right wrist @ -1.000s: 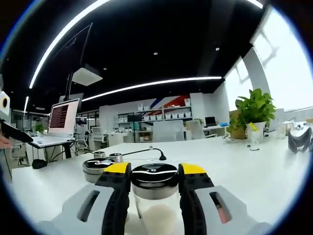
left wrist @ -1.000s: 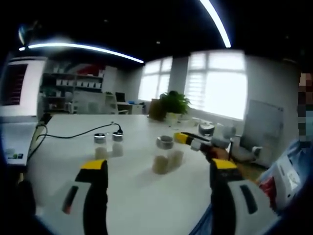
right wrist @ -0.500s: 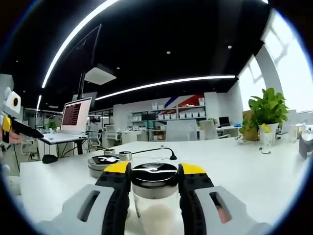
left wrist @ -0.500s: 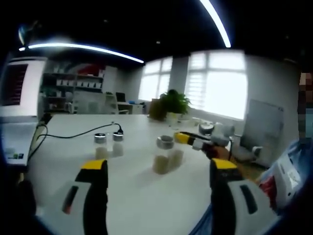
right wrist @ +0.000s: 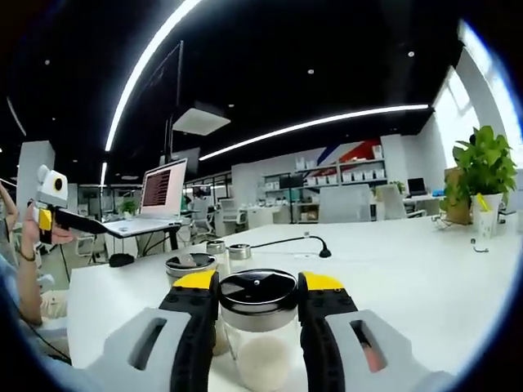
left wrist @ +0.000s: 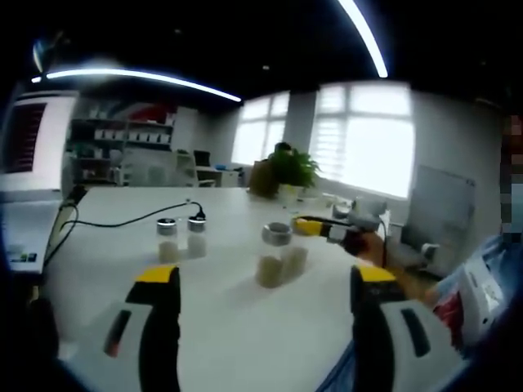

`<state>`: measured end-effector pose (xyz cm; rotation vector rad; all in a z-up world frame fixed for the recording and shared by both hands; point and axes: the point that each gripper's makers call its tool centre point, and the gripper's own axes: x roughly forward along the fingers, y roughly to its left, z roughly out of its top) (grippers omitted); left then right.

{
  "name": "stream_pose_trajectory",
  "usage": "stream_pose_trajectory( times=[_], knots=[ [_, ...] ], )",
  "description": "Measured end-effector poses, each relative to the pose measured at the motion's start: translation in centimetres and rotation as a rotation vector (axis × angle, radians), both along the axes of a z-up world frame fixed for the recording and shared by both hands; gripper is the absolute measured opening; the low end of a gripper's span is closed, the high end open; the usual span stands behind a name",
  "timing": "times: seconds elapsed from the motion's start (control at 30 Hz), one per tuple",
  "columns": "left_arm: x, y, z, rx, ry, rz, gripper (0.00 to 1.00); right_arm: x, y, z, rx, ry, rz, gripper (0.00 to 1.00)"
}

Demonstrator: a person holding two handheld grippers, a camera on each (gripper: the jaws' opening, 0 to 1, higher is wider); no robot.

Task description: Rotate the seasoning bottle until the label or dispensing opening points toward the visible target arrow and the bottle remains upright within the marked orientation range

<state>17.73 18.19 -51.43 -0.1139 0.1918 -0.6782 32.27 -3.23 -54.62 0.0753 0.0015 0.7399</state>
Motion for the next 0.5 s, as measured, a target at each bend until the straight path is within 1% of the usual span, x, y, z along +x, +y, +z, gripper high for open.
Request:
stream_pose_trajectory(
  times=[0.07, 0.17, 0.2, 0.33, 0.5],
  knots=[
    [0.03, 0.04, -0.03, 0.001, 0.001, 0.001, 0.91, -0.14, 0.24, -0.02, -0.024, -0.004, 0.03, 0.37],
    [0.1, 0.17, -0.08, 0.001, 0.004, 0.004, 0.91, -0.26, 0.43, -0.04, -0.025, 0.017, 0.092, 0.38],
    [0.11, 0.2, -0.08, 0.0, 0.005, 0.005, 0.91, -0.25, 0.41, -0.06, -0.009, 0.028, 0.107, 0.38],
    [0.17, 0.32, 0.1, -0.009, 0.004, 0.02, 0.9, -0.37, 0.48, -0.14, -0.017, 0.018, 0.141, 0.38],
    [0.17, 0.08, 0.05, -0.007, 0.005, 0.015, 0.9, -0.59, 0.77, -0.18, -0.02, 0.028, 0.225, 0.38]
  ],
)
